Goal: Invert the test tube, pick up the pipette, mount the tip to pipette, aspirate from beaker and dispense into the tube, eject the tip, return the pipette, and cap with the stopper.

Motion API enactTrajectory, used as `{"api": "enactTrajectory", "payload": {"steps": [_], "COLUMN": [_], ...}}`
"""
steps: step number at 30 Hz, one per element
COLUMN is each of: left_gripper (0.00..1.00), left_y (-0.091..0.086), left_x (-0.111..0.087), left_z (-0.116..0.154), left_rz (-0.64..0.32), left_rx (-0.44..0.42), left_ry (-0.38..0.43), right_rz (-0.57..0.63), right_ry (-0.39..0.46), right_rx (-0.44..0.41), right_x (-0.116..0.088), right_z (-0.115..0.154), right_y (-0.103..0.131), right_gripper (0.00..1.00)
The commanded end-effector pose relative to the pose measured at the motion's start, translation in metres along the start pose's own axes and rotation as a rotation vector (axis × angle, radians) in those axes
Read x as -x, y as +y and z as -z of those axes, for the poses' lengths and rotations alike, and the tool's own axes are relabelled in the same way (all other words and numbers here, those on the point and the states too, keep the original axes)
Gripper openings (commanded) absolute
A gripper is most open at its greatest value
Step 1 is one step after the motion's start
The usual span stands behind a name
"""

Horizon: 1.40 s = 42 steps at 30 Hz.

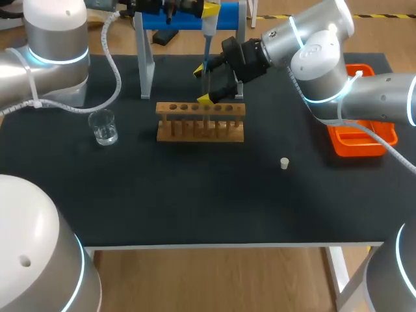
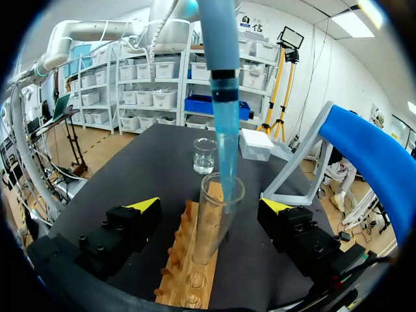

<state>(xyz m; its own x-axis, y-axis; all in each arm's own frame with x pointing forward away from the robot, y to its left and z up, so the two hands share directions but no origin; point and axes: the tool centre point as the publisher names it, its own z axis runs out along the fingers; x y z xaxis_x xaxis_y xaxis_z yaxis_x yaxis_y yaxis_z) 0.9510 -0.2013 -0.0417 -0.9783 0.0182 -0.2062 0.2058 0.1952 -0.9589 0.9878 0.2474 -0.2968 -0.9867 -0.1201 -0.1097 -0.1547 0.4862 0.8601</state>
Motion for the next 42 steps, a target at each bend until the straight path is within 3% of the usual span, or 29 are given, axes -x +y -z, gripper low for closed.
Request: {"api": "enactTrajectory", "payload": {"steps": [1,42], "left_gripper": [0.0,0.0], "left_y": [0.001,0.016], "left_x": [0.001,-0.005], "left_z": [-0.001,-0.014], "left_rz": [-0.003,0.001], "left_rx": [0.002,0.044], "left_ry": [0.002,0.033], "right_rz": [0.001,0.001], "right_ry": [0.0,0.0], "right_rx": [-0.001,-0.001], "right_x": [0.0,0.0], "right_z": [0.001,0.001], "right_y": [0.0,0.0], "right_gripper": [1.0,1.0]}}
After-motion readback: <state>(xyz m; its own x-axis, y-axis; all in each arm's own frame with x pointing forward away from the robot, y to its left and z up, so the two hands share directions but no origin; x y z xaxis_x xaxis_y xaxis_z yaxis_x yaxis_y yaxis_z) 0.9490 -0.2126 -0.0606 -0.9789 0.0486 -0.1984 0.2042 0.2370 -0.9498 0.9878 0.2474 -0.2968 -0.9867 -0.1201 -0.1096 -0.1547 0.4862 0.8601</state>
